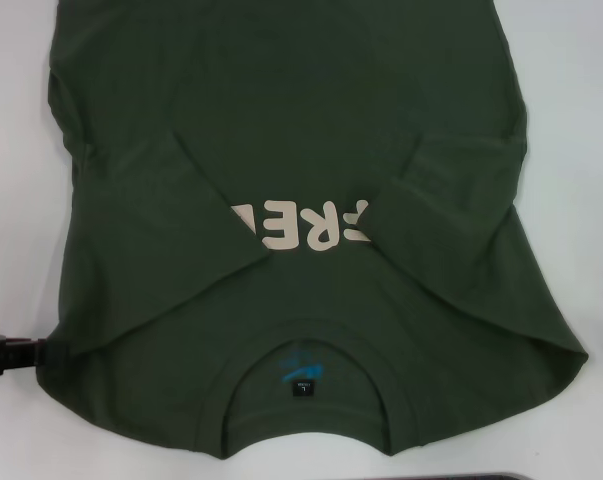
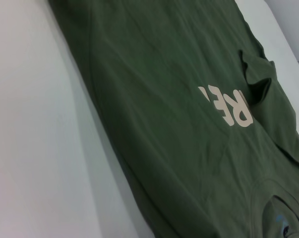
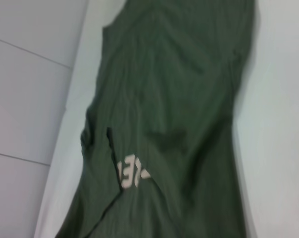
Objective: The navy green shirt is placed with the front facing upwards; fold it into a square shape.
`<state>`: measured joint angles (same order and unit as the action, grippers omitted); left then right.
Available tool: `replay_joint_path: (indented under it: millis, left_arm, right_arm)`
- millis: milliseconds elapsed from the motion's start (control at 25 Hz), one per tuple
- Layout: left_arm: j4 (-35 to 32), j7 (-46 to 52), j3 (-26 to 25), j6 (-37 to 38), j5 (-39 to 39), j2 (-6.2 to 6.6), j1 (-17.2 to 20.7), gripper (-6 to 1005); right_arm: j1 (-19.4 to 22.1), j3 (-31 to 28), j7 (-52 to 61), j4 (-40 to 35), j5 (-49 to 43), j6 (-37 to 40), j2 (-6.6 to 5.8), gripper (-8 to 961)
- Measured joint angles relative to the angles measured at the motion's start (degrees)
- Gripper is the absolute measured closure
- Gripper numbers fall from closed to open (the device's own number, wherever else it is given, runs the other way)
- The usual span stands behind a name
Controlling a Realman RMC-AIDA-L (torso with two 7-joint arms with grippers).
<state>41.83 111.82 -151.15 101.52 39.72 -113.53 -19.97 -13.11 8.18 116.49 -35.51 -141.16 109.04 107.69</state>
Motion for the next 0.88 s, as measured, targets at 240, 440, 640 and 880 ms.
replay_joint_path:
  millis: [240, 440, 640, 880]
  left_arm:
    - [0.0, 0.1, 0.7, 0.0, 0.0, -0.12, -0.2, 933]
    - [0.0, 0.2, 0.8, 0.0, 0.0, -0.07, -0.3, 934]
    - [0.0, 0.2, 0.8, -0.1, 0.0, 0.03, -0.4, 934]
    - [0.0, 0.2, 0.8, -0.1, 0.0, 0.18, -0.3, 934]
  right_arm:
    - [-0.7, 0.0, 1.7, 0.2, -3.2, -0.1, 0.18, 297]
    - [-2.0, 0.6, 2.4, 0.5, -5.0, -0.5, 0.78, 297]
    - [-3.5, 1.4, 2.9, 0.6, -6.5, -1.2, 1.71, 298]
    - [-5.2, 2.2, 4.0, 0.7, -8.5, -2.2, 2.23, 298]
